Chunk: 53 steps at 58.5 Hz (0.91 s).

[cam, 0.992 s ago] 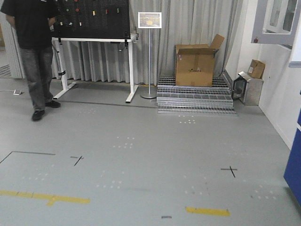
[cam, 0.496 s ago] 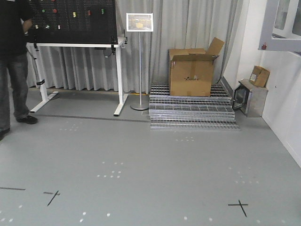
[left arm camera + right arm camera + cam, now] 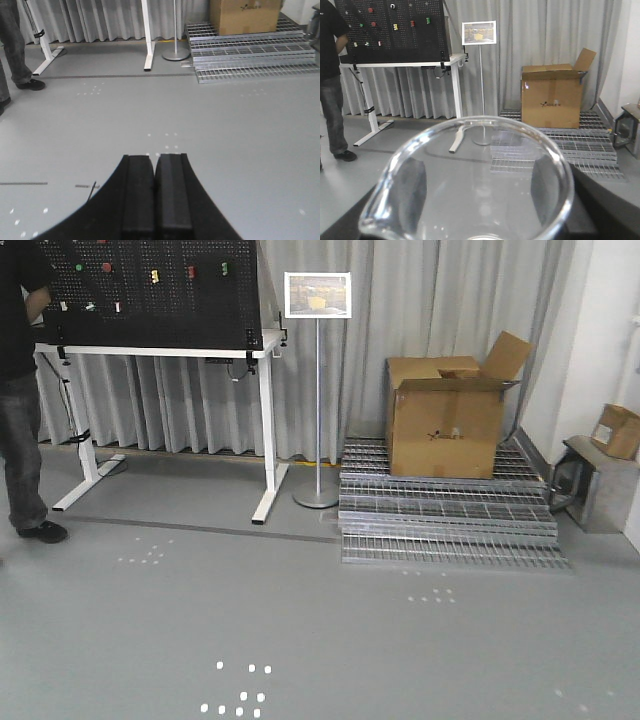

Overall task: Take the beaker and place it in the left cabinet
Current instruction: 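Drive the base across the room toward the white cabinet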

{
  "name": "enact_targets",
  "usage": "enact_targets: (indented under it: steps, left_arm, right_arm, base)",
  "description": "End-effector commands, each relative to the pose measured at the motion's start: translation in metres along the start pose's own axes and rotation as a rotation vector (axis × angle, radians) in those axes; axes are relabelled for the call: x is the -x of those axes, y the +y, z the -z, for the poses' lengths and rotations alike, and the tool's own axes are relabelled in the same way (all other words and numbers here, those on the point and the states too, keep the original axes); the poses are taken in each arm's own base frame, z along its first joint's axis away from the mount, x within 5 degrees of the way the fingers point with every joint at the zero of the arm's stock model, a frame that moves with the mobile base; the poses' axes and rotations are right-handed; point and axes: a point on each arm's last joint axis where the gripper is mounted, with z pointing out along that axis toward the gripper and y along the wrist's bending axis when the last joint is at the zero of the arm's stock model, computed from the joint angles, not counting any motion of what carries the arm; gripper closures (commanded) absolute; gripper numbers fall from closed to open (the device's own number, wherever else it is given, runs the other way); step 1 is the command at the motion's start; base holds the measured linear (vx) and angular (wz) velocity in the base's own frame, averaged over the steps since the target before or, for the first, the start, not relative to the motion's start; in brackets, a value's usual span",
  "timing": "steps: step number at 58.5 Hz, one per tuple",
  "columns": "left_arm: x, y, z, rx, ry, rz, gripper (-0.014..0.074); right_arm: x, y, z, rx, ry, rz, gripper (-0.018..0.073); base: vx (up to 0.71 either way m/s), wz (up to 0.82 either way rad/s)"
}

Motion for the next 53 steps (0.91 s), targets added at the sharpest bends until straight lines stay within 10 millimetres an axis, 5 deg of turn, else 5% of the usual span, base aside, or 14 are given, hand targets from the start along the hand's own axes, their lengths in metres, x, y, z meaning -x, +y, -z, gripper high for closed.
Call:
enact_targets:
  steps: [1,53]
  left_arm:
    - [0.0108,-0.0011,0.0024,-0.013,-0.095,0.006,0.0593]
    - [0.0108,-0.0011,0.0024,-0.013,-0.095,0.006,0.0593]
  right_arm:
    - [0.0127,0.004,0.001,0.04,-0.061,0.025,0.0563]
    - [0.0126,0.0039,0.001,0.039,-0.061,0.025,0.0563]
  base:
    - [0.81,0.08]
    - [0.77,-0.16]
